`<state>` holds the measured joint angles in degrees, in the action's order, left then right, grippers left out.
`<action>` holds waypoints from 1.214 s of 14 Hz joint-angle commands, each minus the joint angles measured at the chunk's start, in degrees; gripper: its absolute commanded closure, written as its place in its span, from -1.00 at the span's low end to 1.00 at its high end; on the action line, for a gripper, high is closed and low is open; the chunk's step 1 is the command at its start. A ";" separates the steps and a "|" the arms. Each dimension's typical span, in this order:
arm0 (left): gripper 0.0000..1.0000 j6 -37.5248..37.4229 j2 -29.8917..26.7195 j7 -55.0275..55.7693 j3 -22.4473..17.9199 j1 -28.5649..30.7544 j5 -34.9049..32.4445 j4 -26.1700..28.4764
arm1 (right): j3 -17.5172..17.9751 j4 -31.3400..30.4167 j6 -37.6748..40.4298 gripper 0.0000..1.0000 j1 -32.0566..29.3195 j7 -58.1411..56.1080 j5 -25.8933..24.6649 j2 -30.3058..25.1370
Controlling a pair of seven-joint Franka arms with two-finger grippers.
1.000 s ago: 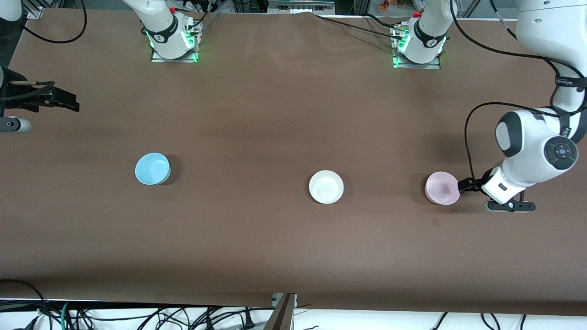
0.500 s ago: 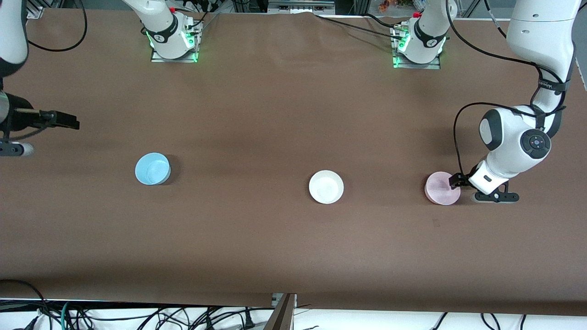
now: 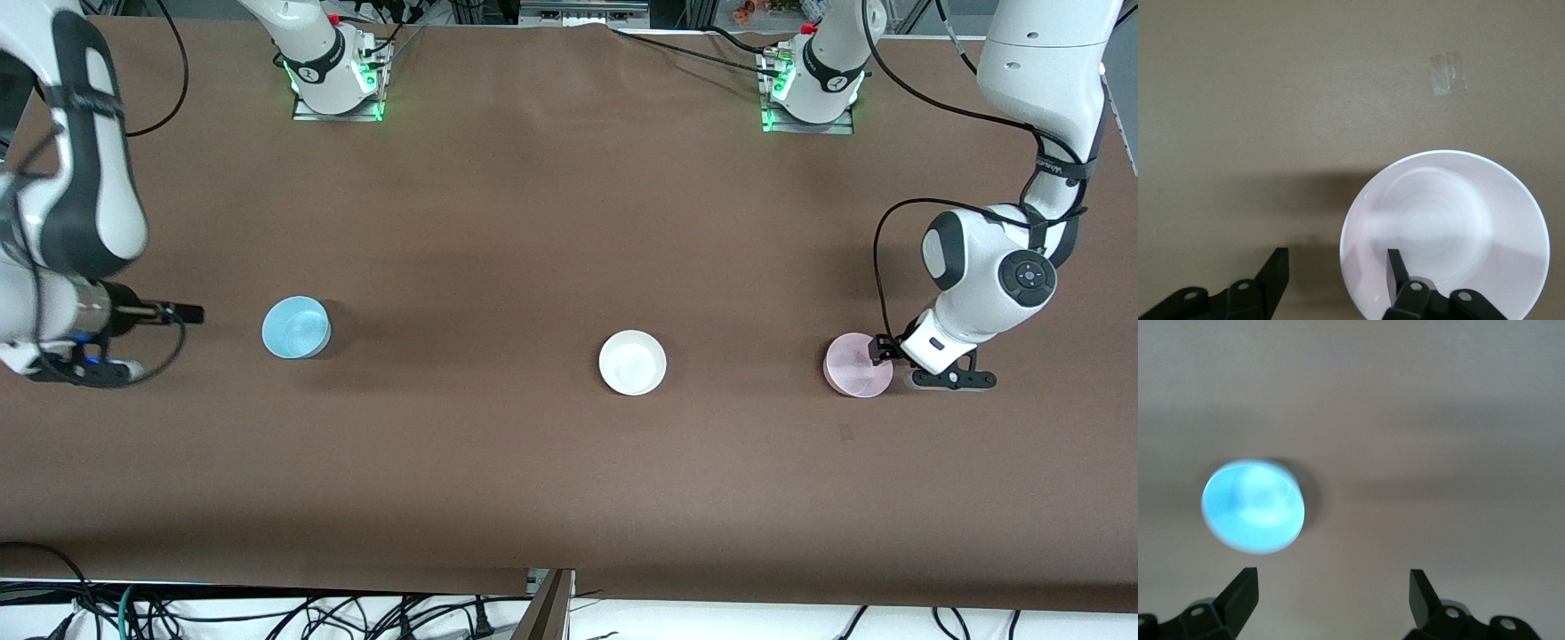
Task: Stack pink and blue bowls on white bowl
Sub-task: 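Grasp the light blue bowl's rim with the right gripper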
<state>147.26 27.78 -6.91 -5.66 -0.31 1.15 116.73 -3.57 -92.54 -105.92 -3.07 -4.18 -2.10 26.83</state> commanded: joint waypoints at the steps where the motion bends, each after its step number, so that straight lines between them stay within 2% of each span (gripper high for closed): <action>1: -0.17 1.71 0.78 -1.10 0.82 0.13 1.39 0.25 | 0.58 -6.68 -7.44 -1.00 -1.50 0.05 3.58 -0.38; 4: 0.06 1.63 0.70 -0.65 1.18 0.13 1.48 0.25 | 0.58 -7.82 -10.08 -1.00 -1.41 0.05 7.45 2.43; 11: 0.07 0.58 -0.45 -1.09 1.18 0.22 1.48 0.25 | 0.58 -12.57 -15.71 -1.00 -1.58 -4.60 14.22 3.06; 17: 0.17 0.04 -0.97 -1.27 1.18 0.57 1.48 0.34 | 0.58 -14.77 -19.32 -1.00 -1.59 -11.89 18.62 4.55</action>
<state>148.33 28.15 -6.84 -4.66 0.00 1.15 116.65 -3.54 -105.88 -123.29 -3.90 -12.48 14.50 31.20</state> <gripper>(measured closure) 0.573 0.000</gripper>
